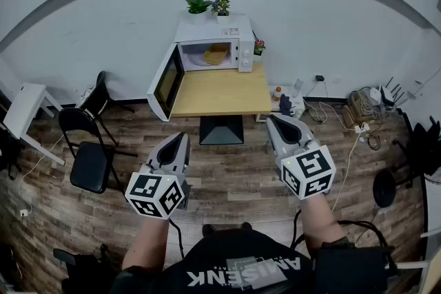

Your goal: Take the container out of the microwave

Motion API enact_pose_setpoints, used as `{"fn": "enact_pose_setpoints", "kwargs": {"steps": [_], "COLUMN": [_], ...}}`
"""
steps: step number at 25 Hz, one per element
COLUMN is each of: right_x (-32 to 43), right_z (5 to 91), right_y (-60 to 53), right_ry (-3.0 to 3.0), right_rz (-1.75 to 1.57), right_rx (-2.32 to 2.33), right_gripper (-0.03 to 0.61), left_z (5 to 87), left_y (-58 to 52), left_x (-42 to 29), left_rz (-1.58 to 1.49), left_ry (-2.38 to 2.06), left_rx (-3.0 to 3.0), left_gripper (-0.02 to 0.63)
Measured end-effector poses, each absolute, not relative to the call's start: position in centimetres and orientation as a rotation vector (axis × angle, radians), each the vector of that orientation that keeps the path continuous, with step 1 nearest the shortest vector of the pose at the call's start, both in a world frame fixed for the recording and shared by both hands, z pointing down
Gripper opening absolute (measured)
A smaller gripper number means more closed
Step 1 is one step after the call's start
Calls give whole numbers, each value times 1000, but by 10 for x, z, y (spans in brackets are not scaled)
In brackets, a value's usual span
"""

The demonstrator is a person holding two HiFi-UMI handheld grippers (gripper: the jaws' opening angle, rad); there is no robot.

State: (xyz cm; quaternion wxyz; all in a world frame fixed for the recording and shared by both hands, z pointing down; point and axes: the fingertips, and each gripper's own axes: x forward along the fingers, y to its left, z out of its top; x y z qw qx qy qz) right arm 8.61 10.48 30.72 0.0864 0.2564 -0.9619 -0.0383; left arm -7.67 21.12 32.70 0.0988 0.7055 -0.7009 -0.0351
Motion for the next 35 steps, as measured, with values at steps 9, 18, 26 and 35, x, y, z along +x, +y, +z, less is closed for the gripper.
{"fn": "enact_pose_setpoints", "kwargs": {"steps": [9,18,26,35], "right_x": [82,70,57,40], "right_z": [308,307,312,318], "right_y": [99,105,110,117], "right_ry": [-2889,-2881,-2854,-2824], "right_rz": [-89,-110,-108,-112], "right_rx": [755,758,786,840], "right_gripper": [6,6,6,6], "left_z": [328,323,329,337], "left_y": [202,205,209,213], "left_x": [-81,-96,-112,-140], "left_rz": [-105,-115,-82,-76], "left_ry": [-2063,-2068,-2067,-2052], "left_rx": [2093,2117,2135,2166], "left_gripper": [2,2,2,2]}}
